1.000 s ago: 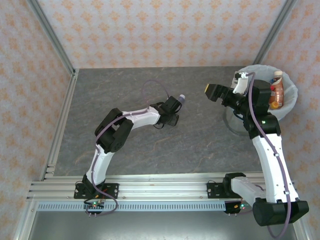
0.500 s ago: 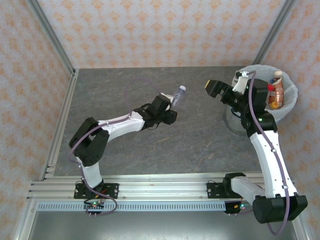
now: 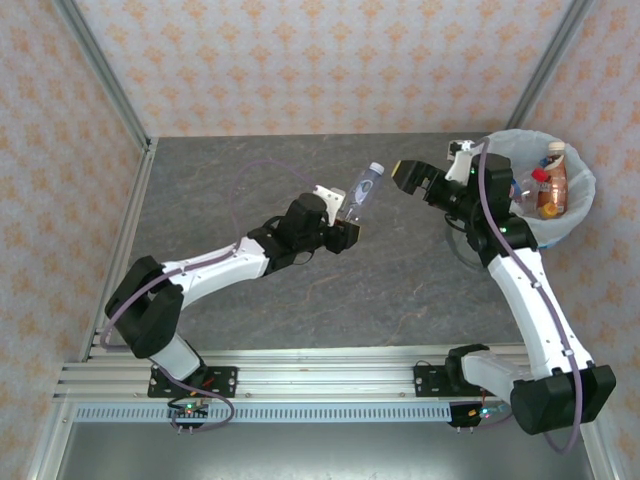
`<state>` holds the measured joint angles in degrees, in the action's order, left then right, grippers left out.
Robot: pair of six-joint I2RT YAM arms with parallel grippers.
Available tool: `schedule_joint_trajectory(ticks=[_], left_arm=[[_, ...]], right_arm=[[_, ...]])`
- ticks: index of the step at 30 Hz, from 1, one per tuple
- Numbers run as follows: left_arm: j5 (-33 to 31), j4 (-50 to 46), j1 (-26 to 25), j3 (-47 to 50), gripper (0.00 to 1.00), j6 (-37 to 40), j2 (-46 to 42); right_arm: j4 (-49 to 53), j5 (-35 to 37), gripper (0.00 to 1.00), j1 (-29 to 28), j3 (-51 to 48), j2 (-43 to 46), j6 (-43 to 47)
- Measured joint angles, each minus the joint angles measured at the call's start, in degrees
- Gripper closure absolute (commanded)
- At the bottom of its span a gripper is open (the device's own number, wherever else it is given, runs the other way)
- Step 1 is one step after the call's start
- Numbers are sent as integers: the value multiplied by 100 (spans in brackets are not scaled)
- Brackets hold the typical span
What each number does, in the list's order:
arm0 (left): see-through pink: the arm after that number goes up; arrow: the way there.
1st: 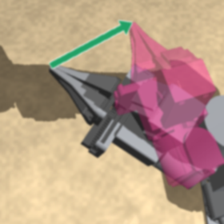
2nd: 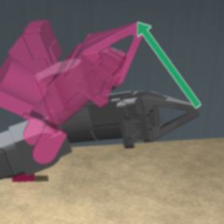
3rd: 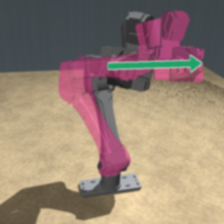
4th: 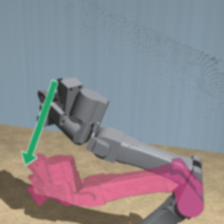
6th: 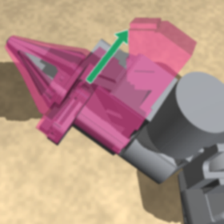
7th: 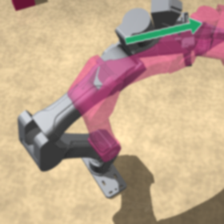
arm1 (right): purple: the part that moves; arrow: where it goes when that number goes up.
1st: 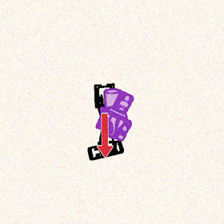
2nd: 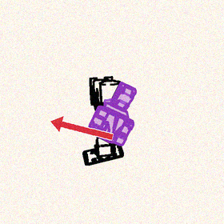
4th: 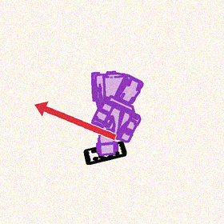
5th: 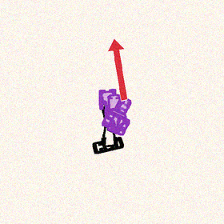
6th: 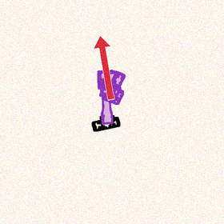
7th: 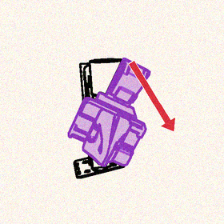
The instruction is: Put the plastic bottles in the bin
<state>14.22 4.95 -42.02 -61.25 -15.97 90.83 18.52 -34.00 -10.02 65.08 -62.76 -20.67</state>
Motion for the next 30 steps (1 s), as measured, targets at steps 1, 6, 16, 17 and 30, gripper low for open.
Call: schedule_joint_trajectory(ticks=[1,6,16,17,30], left_arm=[[39,44,0,22,72,0,-55],[177,306,0,146,72,0,-254],[542,557,0,297,72,-4,-348],[608,599,0,297,72,-11,-348],[997,813,0,299,72,-48,-348]], right_arm=[[-28,17,1,-55,0,-46,-24],[-210,31,1,-315,0,-271,-144],[-662,330,1,-608,0,-494,-361],[-721,343,0,-608,4,-531,-385],[-1027,129,15,-608,4,-977,-562]])
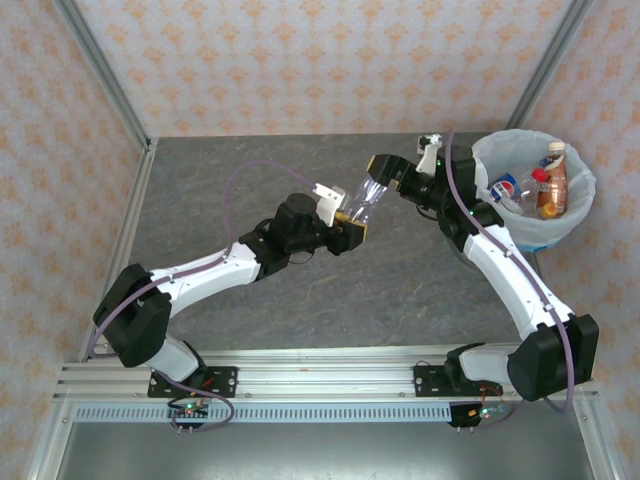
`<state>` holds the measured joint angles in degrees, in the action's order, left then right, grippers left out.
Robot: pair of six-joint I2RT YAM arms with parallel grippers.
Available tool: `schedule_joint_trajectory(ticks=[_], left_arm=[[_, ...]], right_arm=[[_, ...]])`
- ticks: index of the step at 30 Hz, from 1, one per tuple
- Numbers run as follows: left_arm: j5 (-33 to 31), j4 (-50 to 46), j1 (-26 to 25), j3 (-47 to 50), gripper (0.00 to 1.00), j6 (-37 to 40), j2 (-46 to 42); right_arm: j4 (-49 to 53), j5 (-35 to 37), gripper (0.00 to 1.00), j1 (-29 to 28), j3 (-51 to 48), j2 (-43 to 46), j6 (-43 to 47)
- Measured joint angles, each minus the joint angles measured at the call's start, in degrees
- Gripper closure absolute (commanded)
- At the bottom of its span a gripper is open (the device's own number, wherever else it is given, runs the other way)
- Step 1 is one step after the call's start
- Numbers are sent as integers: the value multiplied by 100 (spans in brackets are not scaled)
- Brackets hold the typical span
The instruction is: Put the plastic bottles in the bin
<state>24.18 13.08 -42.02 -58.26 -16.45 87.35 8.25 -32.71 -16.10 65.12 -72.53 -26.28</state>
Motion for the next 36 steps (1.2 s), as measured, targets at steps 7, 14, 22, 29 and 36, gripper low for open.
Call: schedule_joint_trajectory(ticks=[7,14,22,29,36], left_arm=[[83,4,0,0,72,0,0],[98,13,0,0,72,0,0],[122,46,0,0,72,0,0],[133,42,-7,0,72,4,0],[68,28,-4,0,72,-2,0]], right_arm=[[-22,323,31,0,2,140,-151],[-33,361,47,0,9,146,-170],[-107,356,58,0,11,136,-205],[-179,339,57,0,11,59,-216],[-345,297,79,0,13,-37,-402]])
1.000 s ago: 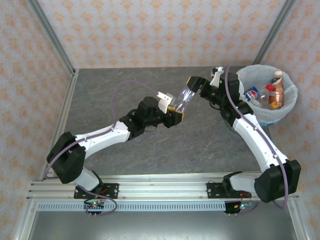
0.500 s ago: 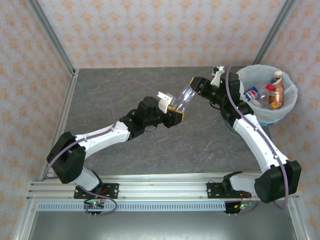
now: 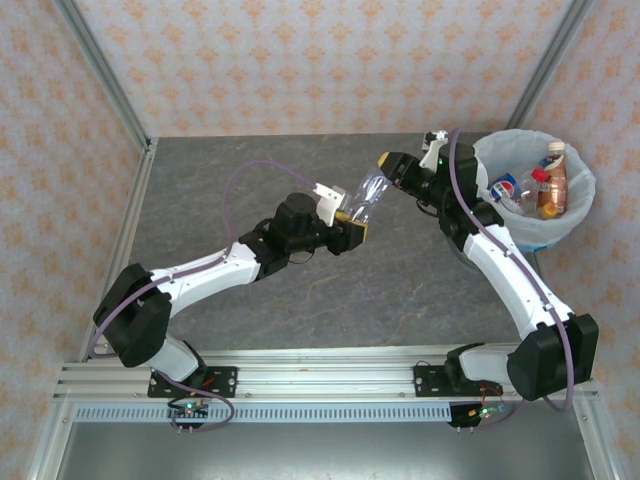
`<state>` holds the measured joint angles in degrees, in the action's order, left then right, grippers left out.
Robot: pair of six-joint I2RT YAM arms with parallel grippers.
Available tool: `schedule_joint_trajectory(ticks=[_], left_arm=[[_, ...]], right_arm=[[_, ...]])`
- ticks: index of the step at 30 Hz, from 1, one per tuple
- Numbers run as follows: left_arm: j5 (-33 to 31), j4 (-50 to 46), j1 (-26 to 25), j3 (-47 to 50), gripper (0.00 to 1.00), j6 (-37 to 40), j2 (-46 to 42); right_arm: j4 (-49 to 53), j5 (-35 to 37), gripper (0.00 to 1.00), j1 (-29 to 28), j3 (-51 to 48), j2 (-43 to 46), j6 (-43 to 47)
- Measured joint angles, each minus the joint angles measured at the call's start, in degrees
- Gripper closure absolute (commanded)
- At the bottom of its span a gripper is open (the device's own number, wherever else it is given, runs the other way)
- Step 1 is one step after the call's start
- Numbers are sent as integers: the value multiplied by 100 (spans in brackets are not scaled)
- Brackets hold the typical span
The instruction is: Put the plastic bottles in the bin
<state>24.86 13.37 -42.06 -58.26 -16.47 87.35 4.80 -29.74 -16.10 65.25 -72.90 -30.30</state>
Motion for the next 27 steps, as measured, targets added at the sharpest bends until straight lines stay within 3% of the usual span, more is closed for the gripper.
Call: schedule_joint_trajectory(ticks=[6,9,14,18,27], left_arm=[[-4,11,0,0,70,0,0],[-11,11,0,0,62,0,0],[-22,63,-50,17,19,7,-2],[120,144,-109,138,0,72,-131],[-9,216,-107,358,0,162,-925]], right_arm=[[-13,-4,93,0,0,-2,31],[-11,2,100,0,-2,11,72],[37,111,100,0,-39,168,203],[96,308,100,0,-107,472,358],[472,1322,100,0,-129,1434,1008]])
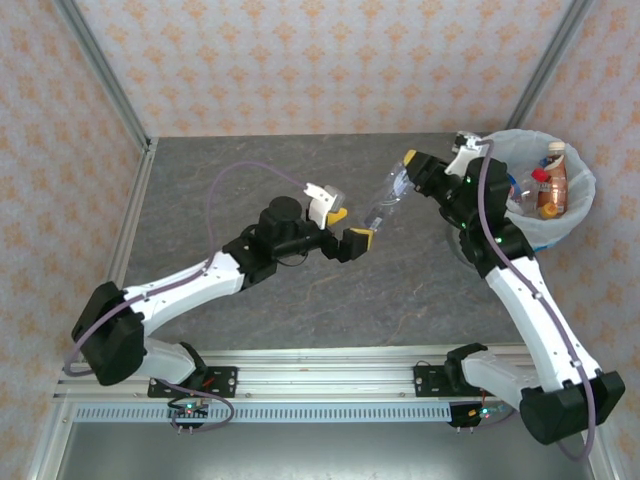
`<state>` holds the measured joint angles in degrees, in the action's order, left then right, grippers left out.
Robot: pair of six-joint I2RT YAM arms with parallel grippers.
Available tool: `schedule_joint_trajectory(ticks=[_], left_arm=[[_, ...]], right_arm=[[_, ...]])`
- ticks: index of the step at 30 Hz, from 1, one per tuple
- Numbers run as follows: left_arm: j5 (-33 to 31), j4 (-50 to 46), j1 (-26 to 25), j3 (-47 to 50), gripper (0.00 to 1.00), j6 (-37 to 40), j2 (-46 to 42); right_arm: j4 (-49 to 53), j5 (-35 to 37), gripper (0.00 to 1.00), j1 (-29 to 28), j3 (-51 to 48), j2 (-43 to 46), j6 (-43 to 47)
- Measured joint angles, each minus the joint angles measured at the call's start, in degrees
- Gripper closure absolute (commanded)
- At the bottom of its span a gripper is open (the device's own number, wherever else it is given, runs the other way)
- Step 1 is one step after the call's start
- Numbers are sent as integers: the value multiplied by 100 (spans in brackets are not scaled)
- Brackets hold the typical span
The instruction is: Put the plastic bottles in the bin
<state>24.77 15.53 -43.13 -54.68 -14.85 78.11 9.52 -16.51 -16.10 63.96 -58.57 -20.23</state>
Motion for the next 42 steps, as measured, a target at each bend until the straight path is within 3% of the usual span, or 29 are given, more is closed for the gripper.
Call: schedule_joint_trajectory(ticks=[8,19,26,42], left_arm=[[-1523,33,13,448,0,39,-640],[-3473,-81,238,1071,0,-267,-949],[-3849,-188,481,1209,0,-525,-990],[-4258,-573,614,1434,0,-874,-1362]], right_arm=[[481,1145,100,0,352,514,754],[291,2879,100,0,872,1088,2120],[15,3585,100,378,1019,946,2643],[-1001,3801,100,1823,817,802,2177]])
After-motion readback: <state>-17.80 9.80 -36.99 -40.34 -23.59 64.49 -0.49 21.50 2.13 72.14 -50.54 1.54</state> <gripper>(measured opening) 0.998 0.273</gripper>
